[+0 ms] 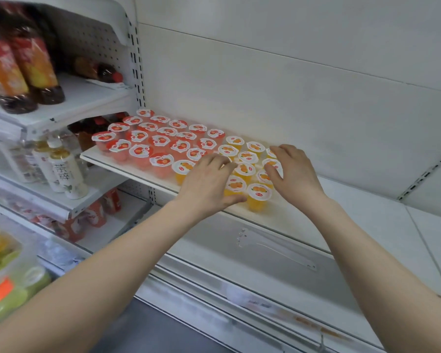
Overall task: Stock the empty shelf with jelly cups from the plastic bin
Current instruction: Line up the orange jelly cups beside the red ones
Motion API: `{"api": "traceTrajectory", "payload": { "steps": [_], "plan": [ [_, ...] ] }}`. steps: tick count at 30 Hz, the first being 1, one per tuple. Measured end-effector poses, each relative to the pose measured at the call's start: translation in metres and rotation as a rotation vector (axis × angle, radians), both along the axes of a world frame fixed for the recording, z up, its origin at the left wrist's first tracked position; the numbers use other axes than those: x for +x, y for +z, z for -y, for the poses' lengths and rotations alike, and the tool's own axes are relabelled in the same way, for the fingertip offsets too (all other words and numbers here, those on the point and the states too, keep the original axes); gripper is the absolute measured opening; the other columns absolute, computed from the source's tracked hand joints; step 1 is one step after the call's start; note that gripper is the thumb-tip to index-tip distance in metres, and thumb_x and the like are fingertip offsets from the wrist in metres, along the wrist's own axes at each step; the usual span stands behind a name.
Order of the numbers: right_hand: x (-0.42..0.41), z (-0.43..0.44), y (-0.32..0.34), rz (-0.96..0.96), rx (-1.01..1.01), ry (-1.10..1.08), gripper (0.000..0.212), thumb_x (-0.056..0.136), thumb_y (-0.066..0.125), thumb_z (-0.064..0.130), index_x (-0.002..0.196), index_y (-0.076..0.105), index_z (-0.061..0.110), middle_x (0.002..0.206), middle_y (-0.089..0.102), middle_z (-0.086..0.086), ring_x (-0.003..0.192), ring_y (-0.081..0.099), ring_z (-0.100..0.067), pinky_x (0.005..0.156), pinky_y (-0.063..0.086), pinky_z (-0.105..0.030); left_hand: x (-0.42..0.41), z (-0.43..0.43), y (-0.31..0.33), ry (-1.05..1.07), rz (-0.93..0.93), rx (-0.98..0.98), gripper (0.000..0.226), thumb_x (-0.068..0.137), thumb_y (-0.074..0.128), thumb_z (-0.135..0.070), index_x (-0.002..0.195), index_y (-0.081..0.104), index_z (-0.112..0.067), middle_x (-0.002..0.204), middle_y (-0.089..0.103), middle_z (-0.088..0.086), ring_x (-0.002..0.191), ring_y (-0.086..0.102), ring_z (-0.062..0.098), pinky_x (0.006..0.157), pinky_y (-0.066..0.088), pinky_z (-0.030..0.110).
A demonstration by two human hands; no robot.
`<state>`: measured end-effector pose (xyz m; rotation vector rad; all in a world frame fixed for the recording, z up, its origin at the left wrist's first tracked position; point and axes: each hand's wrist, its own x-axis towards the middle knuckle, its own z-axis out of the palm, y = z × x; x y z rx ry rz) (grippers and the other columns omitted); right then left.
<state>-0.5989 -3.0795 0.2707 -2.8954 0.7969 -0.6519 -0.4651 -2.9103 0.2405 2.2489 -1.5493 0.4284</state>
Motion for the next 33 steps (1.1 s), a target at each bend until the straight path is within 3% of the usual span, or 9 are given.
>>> {"api": "traceTrajectory", "payload": {
  "steps": [7, 18, 24, 33],
  "plan": [
    [0.043, -0.053, 0.0, 0.042, -0.044, 0.096, 0.046, 0.095, 0.057, 0.027, 0.135, 0.052, 0.006, 0.13, 0.055, -0.017, 0.116, 0.051, -0.038, 0.1, 0.039, -0.043, 0.045, -0.065, 0.007, 0.086, 0.025, -0.035, 0.067, 0.086, 0.058, -0.057, 0.135, 0.052, -0.012, 0.132, 0.054, 0.008, 0.125, 0.045, 0.028, 0.104, 0.036, 0.038],
    [0.141, -0.184, -0.027, -0.018, -0.053, 0.283, 0.051, 0.097, 0.053, 0.03, 0.142, 0.046, 0.006, 0.139, 0.05, -0.018, 0.125, 0.046, -0.038, 0.104, 0.038, -0.046, 0.135, -0.222, -0.003, 0.28, 0.021, -0.021, 0.059, 0.092, 0.055, -0.048, 0.139, 0.047, -0.013, 0.137, 0.051, 0.008, 0.127, 0.045, 0.027, 0.106, 0.035, 0.037],
    [0.201, -0.263, -0.054, -0.052, -0.053, 0.408, 0.051, 0.097, 0.054, 0.029, 0.141, 0.046, 0.004, 0.136, 0.052, -0.017, 0.122, 0.048, -0.036, 0.101, 0.038, -0.044, 0.184, -0.323, -0.029, 0.399, 0.001, 0.022, 0.056, 0.088, 0.065, -0.038, 0.132, 0.054, -0.006, 0.129, 0.056, 0.014, 0.119, 0.051, 0.034, 0.099, 0.042, 0.041],
    [0.281, -0.373, -0.113, -0.06, 0.009, 0.648, 0.047, 0.094, 0.059, 0.025, 0.136, 0.05, 0.004, 0.131, 0.055, -0.017, 0.117, 0.051, -0.035, 0.099, 0.041, -0.043, 0.229, -0.447, -0.091, 0.618, -0.14, 0.072, 0.053, 0.086, 0.068, -0.034, 0.132, 0.056, -0.011, 0.127, 0.058, 0.011, 0.121, 0.051, 0.032, 0.095, 0.045, 0.042]
  ]
}}
